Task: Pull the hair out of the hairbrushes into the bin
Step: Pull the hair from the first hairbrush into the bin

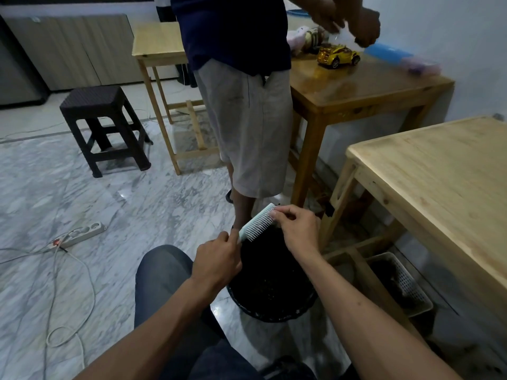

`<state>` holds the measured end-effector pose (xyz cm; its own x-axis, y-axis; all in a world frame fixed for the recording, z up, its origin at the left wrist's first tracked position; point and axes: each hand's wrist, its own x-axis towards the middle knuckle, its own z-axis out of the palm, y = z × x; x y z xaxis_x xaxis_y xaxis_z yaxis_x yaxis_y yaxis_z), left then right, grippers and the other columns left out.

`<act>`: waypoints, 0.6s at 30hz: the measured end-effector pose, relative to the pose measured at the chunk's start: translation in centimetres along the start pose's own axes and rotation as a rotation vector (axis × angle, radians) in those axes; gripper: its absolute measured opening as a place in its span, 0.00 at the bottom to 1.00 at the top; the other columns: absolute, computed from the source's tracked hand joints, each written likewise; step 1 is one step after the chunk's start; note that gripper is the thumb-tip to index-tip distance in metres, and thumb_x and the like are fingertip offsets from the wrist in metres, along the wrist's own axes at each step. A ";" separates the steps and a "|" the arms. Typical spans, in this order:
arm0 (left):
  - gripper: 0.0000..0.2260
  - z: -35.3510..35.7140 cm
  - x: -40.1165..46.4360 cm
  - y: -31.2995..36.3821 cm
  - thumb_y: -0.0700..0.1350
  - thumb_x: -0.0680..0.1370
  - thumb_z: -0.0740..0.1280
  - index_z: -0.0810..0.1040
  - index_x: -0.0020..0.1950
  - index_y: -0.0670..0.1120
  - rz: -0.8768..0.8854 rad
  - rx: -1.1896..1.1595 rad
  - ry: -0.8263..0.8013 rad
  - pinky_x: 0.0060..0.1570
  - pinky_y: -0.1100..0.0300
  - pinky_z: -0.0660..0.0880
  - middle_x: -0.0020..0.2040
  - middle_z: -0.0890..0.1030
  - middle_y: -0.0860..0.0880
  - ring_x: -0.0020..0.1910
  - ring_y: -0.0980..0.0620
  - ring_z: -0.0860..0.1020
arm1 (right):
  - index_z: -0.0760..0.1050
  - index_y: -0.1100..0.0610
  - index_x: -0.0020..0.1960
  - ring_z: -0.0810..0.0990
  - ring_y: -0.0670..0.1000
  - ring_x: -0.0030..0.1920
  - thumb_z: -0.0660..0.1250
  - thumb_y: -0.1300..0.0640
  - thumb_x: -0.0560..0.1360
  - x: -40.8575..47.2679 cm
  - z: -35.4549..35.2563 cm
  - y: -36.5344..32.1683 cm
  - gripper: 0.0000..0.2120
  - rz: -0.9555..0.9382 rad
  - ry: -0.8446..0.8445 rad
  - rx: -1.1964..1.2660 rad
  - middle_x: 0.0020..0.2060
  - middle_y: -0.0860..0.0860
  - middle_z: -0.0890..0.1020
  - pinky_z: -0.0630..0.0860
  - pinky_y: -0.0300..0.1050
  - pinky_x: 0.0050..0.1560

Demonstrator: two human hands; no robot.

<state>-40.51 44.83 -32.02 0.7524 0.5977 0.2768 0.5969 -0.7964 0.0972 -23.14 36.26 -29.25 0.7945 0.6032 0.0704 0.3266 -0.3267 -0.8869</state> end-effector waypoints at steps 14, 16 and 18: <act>0.07 -0.6 1.6 0.6 0.49 0.79 0.63 0.73 0.48 0.46 -0.217 -0.306 -0.152 0.32 0.54 0.64 0.37 0.78 0.47 0.36 0.43 0.75 | 0.79 0.52 0.58 0.85 0.46 0.46 0.61 0.46 0.83 -0.2 -1.0 2.6 0.13 0.288 -0.263 0.163 0.47 0.44 0.83 0.81 0.49 0.55; 0.08 -0.9 1.7 0.9 0.48 0.77 0.63 0.74 0.53 0.46 -0.191 -0.354 -0.183 0.31 0.54 0.67 0.39 0.80 0.46 0.36 0.43 0.76 | 0.75 0.49 0.61 0.87 0.49 0.50 0.65 0.42 0.81 -0.5 -0.5 2.7 0.14 0.310 -0.396 0.347 0.53 0.44 0.83 0.83 0.48 0.53; 0.14 -1.2 1.7 1.1 0.45 0.75 0.63 0.73 0.59 0.46 -0.139 -0.395 -0.239 0.32 0.54 0.70 0.42 0.82 0.44 0.36 0.44 0.77 | 0.80 0.54 0.59 0.88 0.49 0.47 0.70 0.44 0.78 -0.4 0.0 3.0 0.16 0.311 -0.448 0.472 0.50 0.49 0.87 0.83 0.44 0.47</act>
<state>-38.94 44.84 -30.26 0.7432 0.6690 0.0126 0.5801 -0.6536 0.4860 -22.47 35.10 -31.93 0.4952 0.8072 -0.3214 -0.2172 -0.2432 -0.9454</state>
